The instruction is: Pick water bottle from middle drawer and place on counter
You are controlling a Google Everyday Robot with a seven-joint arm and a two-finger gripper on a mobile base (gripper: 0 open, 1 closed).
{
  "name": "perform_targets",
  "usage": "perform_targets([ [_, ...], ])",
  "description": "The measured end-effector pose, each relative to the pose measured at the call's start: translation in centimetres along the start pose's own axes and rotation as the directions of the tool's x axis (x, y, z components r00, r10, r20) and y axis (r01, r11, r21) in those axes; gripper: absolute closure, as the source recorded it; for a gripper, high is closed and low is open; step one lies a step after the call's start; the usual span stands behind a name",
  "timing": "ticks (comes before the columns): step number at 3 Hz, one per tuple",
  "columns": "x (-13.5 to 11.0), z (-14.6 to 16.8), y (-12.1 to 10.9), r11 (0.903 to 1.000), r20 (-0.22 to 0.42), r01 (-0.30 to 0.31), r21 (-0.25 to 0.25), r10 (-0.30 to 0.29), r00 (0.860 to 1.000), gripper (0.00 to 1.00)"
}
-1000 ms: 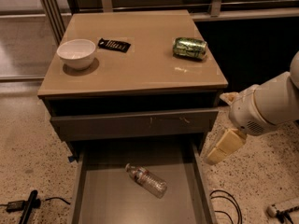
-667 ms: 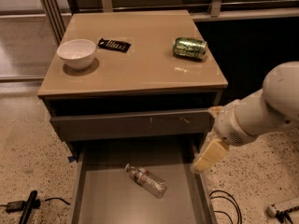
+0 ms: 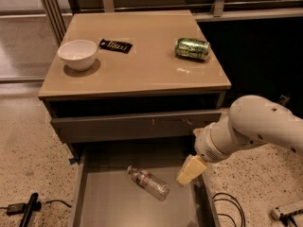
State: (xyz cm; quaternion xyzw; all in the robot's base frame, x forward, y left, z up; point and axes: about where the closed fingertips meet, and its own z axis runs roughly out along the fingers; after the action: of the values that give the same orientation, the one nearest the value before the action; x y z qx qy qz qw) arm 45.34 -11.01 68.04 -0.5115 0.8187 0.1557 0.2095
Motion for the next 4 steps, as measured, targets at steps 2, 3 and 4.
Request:
perform_targets([
  [2, 1.8, 6.6, 0.5, 0.9936, 0.058, -0.100, 0.052, 0.097, 0.994, 0.00],
  [3, 2.0, 9.9, 1.2, 0.9910, 0.135, -0.101, 0.088, 0.088, 0.987, 0.00],
  [4, 2.1, 14.1, 2.3, 0.9984, 0.146, -0.053, 0.017, 0.050, 0.988, 0.00],
])
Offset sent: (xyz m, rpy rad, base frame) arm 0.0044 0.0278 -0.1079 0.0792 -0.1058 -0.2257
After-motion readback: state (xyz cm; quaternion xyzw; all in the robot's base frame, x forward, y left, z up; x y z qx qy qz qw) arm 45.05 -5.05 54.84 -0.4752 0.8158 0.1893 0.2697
